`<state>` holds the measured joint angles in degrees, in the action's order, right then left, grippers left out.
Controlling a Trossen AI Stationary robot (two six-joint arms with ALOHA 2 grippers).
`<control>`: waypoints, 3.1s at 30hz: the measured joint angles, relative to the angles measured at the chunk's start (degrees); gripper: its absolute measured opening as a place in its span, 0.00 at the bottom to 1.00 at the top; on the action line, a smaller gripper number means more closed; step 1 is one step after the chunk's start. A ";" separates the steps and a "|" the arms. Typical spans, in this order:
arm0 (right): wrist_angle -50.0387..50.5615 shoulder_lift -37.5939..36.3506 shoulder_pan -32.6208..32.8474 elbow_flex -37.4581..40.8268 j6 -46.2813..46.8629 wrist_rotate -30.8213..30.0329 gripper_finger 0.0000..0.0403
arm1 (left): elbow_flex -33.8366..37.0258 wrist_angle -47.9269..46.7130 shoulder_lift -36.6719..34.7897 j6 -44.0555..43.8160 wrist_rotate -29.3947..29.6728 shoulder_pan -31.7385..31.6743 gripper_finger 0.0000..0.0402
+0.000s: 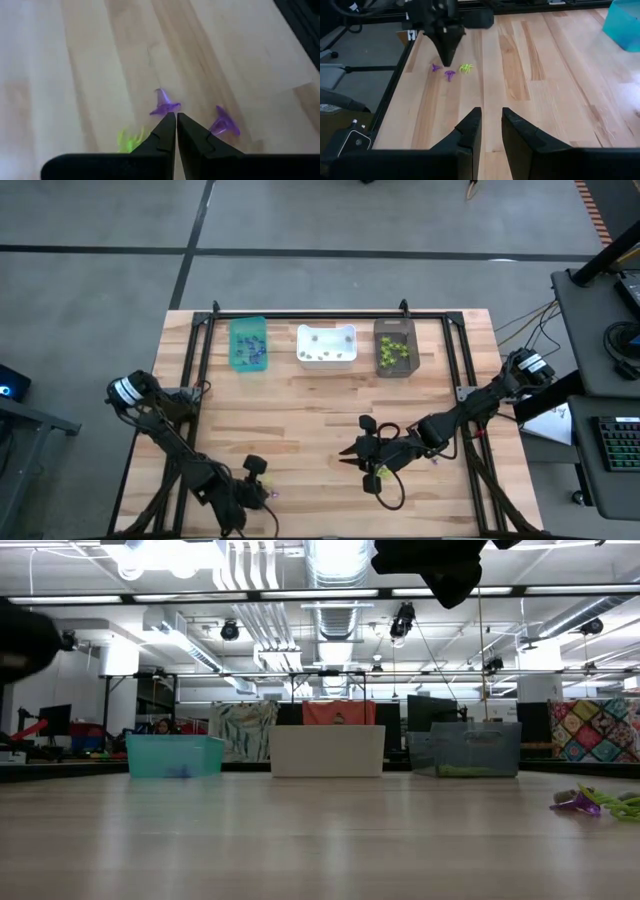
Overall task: Sort Halloween decoration
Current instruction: Put the green spider toy into the black bin
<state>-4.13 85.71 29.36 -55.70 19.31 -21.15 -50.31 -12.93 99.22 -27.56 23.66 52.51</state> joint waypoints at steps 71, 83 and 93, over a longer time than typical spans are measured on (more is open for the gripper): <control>-3.91 0.01 -0.15 1.42 -1.90 -2.94 0.15 | 11.54 9.90 -1.39 -12.11 7.44 0.52 0.11; -3.90 0.00 -0.13 1.42 -1.90 -2.93 0.15 | 11.79 4.94 -6.04 -11.40 8.23 0.48 0.10; -3.88 0.01 -0.13 1.42 -2.24 -2.91 0.15 | 11.70 4.43 -9.91 -10.95 10.19 -0.20 0.10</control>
<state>-8.02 85.72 29.23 -54.28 17.07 -24.06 -38.61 -8.50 89.31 -38.51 33.85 52.31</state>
